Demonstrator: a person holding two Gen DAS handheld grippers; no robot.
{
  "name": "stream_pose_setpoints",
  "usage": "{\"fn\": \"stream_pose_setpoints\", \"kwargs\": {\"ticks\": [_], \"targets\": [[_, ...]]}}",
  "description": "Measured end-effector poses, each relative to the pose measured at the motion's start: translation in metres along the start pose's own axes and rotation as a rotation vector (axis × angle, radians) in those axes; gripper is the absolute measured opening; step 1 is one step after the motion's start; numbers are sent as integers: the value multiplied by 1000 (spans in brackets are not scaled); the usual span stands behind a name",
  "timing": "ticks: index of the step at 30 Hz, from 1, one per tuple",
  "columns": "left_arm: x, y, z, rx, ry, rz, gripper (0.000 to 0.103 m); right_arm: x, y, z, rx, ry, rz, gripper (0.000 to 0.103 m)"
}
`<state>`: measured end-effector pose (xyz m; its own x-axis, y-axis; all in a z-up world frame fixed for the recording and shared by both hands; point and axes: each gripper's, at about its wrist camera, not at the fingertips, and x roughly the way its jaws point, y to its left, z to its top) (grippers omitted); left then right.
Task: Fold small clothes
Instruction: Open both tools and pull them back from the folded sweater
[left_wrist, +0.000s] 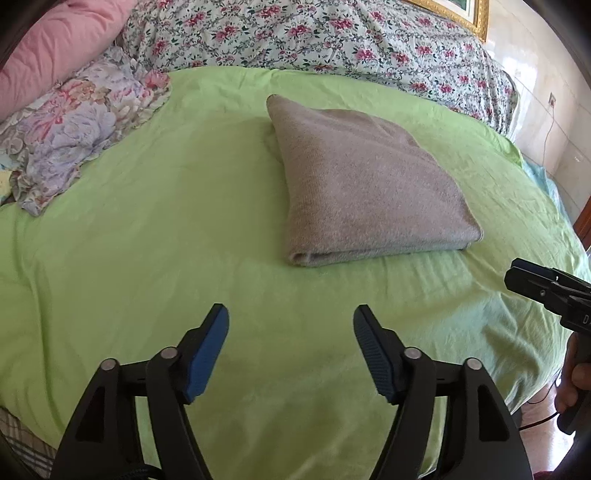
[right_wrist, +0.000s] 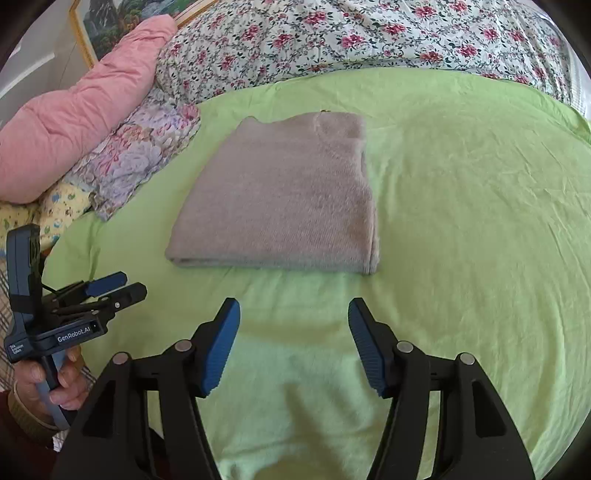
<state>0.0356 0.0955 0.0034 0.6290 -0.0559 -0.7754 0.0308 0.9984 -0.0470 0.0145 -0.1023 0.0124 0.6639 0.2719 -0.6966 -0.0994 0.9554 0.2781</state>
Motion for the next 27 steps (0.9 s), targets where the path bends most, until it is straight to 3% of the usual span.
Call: {"fn": "stream_pose_setpoints", "kwargs": {"ticks": [5,17,27], "targets": [[-4,3,-10,3,0,16,77,-4,3,-11,-11,1,-1,76],[-15,14,-29,10,7,54,81,-11,12,-39,-48,47,13,85],[-16,7,4,52,-33,36,83,-7,18,-10,-89,10,-10,86]]}}
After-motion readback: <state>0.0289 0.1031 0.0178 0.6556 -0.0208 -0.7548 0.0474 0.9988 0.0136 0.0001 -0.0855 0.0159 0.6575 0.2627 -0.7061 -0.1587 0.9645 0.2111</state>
